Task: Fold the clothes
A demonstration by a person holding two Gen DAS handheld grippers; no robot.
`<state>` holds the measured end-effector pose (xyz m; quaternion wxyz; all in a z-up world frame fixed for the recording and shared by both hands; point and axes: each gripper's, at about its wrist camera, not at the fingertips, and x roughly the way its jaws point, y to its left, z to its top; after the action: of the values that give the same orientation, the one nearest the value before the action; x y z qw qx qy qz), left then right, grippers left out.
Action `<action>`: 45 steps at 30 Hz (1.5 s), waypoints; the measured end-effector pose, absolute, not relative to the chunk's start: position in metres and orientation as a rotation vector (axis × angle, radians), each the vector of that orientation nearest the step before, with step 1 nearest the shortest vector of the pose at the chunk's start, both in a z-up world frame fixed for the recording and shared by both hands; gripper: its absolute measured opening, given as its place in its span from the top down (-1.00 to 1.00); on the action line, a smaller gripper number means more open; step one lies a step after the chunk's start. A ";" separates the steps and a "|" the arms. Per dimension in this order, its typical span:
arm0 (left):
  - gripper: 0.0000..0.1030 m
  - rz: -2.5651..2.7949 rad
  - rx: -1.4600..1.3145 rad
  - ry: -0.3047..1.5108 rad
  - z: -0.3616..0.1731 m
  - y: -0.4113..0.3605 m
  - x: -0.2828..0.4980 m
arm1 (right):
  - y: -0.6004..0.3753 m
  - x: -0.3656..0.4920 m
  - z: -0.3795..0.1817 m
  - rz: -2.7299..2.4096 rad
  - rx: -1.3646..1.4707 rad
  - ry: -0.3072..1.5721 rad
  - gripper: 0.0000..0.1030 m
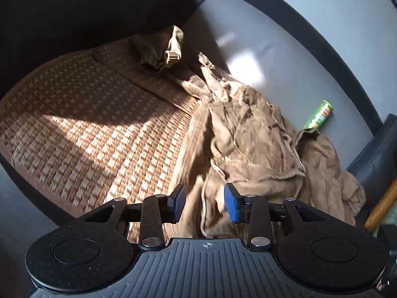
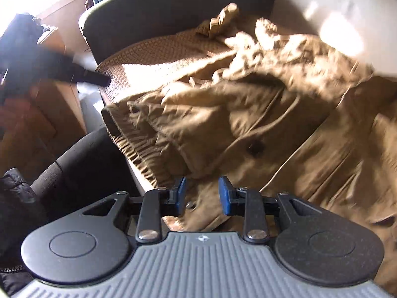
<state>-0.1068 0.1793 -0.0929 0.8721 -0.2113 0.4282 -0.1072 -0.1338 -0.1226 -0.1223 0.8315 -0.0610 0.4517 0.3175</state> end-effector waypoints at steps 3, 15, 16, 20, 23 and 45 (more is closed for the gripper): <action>-0.02 -0.160 -0.395 0.916 -0.101 0.169 -0.064 | -0.126 -0.131 -0.141 0.614 -0.136 1.008 0.34; -0.06 -0.118 -0.220 1.033 -0.148 0.116 0.037 | -0.156 -0.144 -0.141 0.547 -0.017 1.036 0.08; 0.32 -0.121 -0.228 1.036 -0.150 0.116 0.041 | -0.153 -0.143 -0.144 0.553 -0.033 1.038 0.08; 0.88 -0.095 -0.292 1.020 -0.151 0.128 0.051 | -0.147 -0.140 -0.149 0.564 -0.054 1.049 0.08; 0.92 -0.055 -0.361 1.001 -0.152 0.143 0.058 | -0.148 -0.141 -0.148 0.565 -0.045 1.048 0.08; 0.03 -0.066 -0.373 1.018 -0.146 0.118 0.166 | -0.196 0.074 -0.041 0.431 -0.007 0.804 -0.02</action>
<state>0.1660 0.1183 -0.1463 0.8562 -0.1776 0.4841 -0.0314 0.0740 -0.1962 -0.0410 0.8979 -0.0035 0.3880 0.2079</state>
